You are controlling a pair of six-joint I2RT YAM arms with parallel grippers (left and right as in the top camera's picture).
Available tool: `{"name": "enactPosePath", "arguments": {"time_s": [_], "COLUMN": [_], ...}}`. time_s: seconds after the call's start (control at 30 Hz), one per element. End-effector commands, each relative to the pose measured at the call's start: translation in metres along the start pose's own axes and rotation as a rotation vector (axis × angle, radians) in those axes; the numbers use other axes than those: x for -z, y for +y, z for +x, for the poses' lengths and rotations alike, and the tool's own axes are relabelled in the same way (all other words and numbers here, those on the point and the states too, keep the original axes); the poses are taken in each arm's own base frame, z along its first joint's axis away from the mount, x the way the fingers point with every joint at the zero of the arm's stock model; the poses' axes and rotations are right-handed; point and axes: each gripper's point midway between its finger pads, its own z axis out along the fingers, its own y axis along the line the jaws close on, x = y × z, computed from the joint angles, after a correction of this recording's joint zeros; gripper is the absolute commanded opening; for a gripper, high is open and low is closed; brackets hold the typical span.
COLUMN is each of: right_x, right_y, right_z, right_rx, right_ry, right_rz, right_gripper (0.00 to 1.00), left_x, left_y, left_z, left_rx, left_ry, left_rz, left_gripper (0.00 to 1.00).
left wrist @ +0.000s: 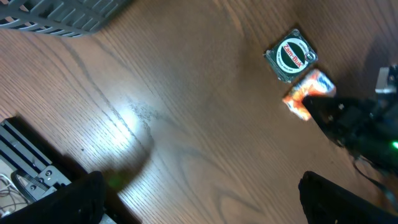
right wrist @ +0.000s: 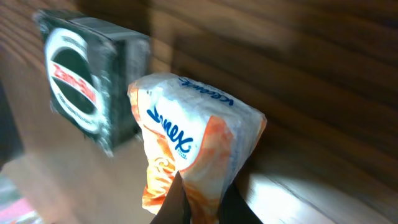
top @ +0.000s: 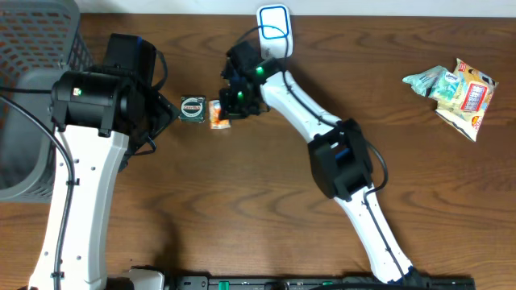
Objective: Scan the item barcode
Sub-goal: 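Reach the right gripper to the orange Kleenex pack and grasp it, then lift the orange pack and bring it toward the scanner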
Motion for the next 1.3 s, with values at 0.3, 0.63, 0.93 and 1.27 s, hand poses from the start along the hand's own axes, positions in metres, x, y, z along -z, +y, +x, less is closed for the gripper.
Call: {"name": "enactPosePath", "arguments": {"time_s": [0.3,0.63,0.93,1.27], "right_x": [0.158,0.213,0.242,0.291], "right_y": [0.02,-0.017,0.001,0.031], "right_z": [0.012,0.029,0.026,0.04], "right_rx": [0.332,0.327,0.358,0.515], "right_ry": [0.002,-0.08,-0.151,-0.239], "right_rz": [-0.711,-0.813,-0.869,-0.83], "right_gripper": [0.01,0.01,0.01,0.01], "left_x": [-0.001,-0.001,-0.001,-0.001], "left_y": [0.003,0.003,0.003,0.003], "left_z": [-0.001,-0.001,-0.001,-0.001], "left_rx": [0.008,0.008,0.008,0.008], "left_ry": [0.0,0.001,0.0,0.0], "left_rz": [-0.013,-0.013,-0.013,-0.013], "left_gripper": [0.98,0.98,0.98,0.98]}}
